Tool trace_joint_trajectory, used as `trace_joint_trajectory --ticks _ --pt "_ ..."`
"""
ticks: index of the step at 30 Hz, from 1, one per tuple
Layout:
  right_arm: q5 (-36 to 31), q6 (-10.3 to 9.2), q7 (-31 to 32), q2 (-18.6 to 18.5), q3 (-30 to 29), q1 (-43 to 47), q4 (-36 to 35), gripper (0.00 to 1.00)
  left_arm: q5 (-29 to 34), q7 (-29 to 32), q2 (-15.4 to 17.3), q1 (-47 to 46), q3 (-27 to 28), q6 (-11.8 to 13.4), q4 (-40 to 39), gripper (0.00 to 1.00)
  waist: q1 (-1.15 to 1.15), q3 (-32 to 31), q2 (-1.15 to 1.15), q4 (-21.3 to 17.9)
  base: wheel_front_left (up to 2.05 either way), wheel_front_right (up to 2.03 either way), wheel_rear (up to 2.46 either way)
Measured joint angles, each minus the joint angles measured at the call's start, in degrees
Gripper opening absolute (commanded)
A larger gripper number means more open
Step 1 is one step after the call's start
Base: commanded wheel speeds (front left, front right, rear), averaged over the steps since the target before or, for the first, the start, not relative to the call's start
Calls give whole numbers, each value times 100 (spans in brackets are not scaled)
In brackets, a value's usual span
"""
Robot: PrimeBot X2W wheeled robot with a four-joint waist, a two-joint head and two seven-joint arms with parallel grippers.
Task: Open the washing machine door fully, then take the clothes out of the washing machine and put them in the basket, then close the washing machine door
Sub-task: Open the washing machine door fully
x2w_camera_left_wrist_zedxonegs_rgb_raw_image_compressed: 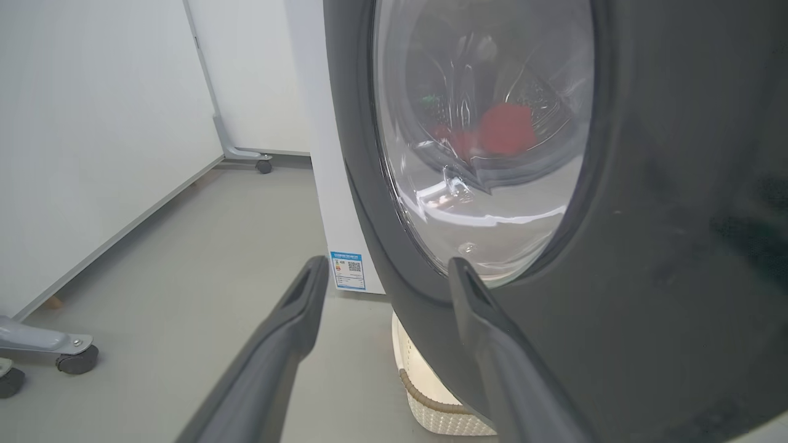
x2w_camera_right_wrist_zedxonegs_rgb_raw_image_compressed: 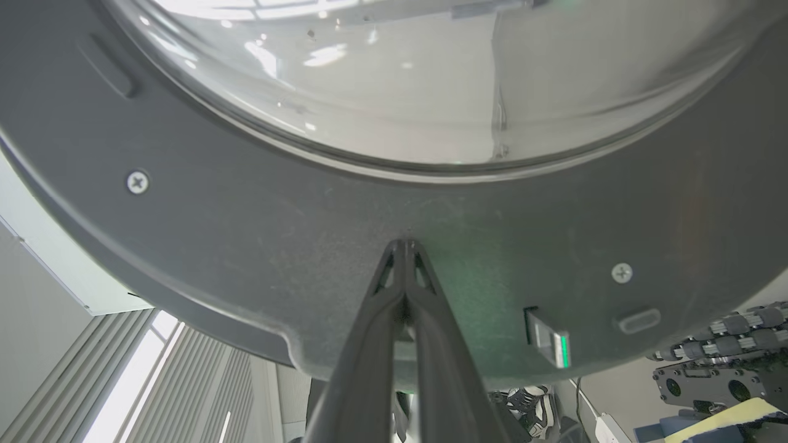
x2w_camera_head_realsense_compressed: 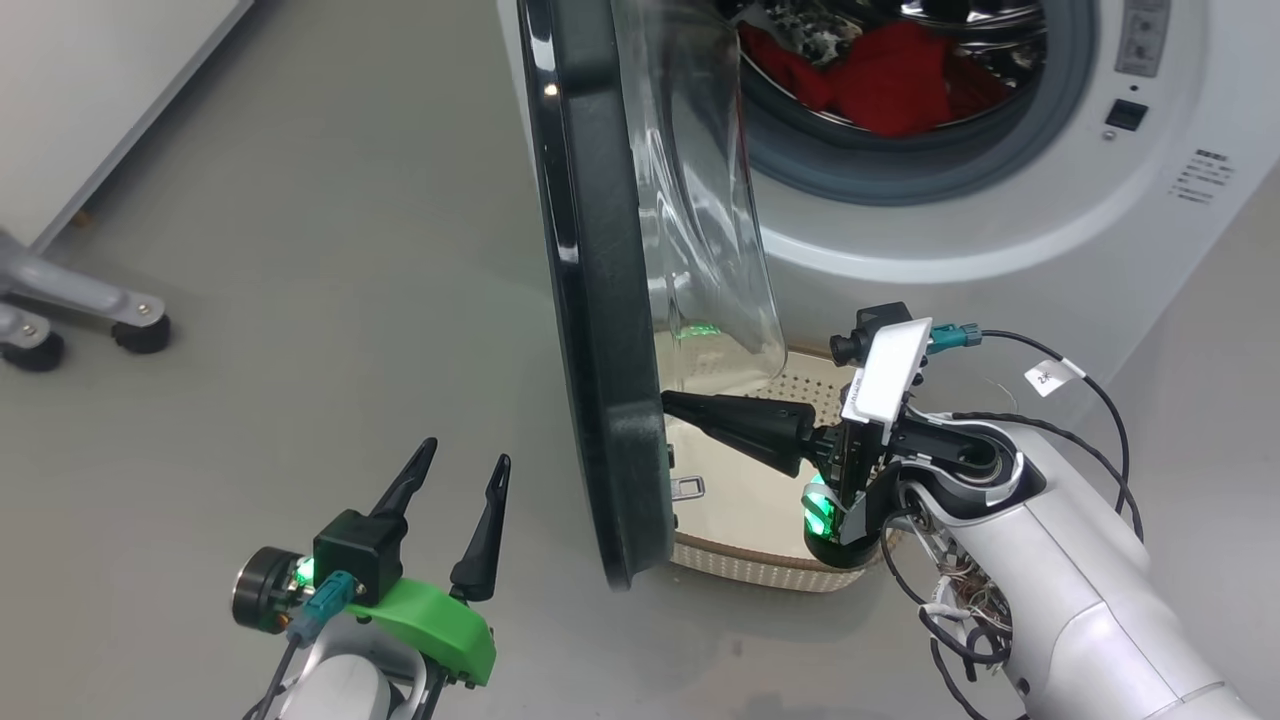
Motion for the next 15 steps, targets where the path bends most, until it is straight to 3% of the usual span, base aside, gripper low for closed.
trace_joint_trajectory --ticks 15 --pt "142 0 -200 16 275 105 -66 0 -34 0 3 122 69 76 -85 100 0 -56 0 238 0 0 0"
